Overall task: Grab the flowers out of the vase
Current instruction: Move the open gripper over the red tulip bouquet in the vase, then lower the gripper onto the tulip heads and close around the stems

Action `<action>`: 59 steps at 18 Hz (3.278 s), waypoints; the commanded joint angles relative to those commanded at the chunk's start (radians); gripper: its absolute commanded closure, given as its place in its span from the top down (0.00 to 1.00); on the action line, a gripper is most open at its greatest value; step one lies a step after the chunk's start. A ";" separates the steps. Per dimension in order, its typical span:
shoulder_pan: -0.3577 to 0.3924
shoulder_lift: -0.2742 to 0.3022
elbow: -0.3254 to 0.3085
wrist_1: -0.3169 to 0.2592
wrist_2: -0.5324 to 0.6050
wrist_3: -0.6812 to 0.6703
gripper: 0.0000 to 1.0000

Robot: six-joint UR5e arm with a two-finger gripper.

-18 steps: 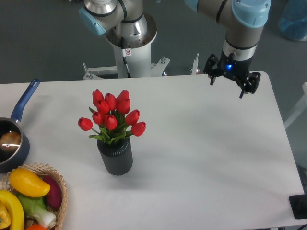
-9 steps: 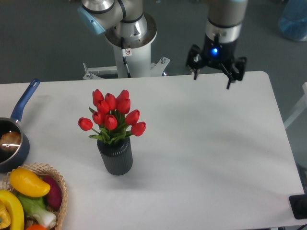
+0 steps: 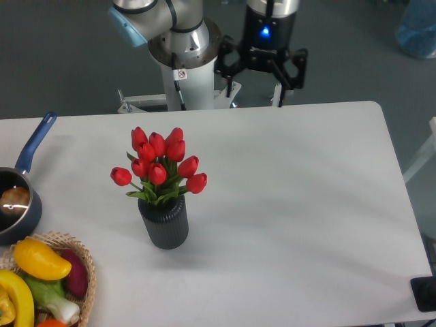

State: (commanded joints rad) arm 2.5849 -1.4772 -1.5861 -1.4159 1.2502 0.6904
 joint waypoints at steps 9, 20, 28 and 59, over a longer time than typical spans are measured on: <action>-0.175 -0.078 0.009 0.018 0.006 -0.169 1.00; -0.190 -0.164 0.011 0.040 0.015 -0.241 1.00; -0.204 -0.163 0.038 0.060 0.018 -0.270 1.00; -0.307 -0.193 0.035 0.110 0.143 -0.250 0.00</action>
State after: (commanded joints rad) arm 2.2780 -1.6705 -1.5509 -1.3054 1.3929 0.4402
